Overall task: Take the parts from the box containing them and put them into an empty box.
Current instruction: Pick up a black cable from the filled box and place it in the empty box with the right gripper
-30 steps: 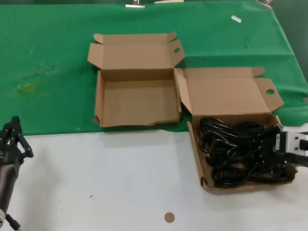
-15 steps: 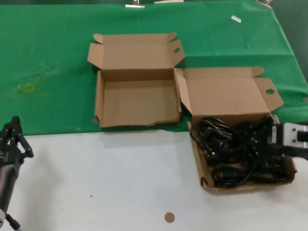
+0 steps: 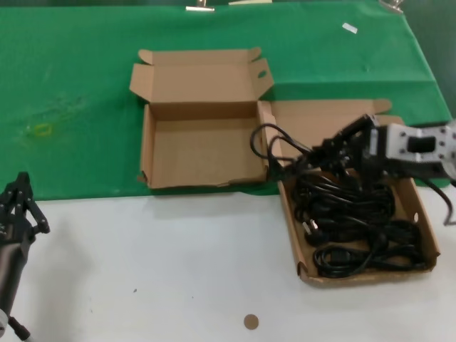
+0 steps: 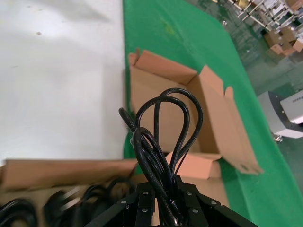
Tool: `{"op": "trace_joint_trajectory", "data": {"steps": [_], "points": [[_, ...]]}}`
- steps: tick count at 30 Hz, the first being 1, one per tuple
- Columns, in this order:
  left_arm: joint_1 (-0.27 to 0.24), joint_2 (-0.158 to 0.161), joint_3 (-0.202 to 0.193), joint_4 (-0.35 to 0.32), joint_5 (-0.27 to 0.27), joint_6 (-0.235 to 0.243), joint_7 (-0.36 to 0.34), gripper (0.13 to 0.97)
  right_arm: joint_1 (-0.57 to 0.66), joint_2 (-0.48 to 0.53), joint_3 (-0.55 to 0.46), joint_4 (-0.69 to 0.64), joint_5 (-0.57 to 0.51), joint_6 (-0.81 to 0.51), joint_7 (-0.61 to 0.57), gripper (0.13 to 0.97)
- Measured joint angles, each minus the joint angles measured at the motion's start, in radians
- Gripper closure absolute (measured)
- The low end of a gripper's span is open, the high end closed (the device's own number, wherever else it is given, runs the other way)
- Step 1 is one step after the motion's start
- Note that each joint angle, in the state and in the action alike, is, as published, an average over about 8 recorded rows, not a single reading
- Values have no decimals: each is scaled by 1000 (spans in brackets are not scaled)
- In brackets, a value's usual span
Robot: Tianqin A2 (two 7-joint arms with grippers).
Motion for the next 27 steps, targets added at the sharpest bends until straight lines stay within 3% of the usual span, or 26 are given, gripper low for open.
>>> {"op": "trace_joint_trajectory", "data": {"steps": [27], "points": [[0, 0, 0, 0, 0, 0, 0, 953, 358, -413, -168, -402, -160, 15, -30, 878]]}}
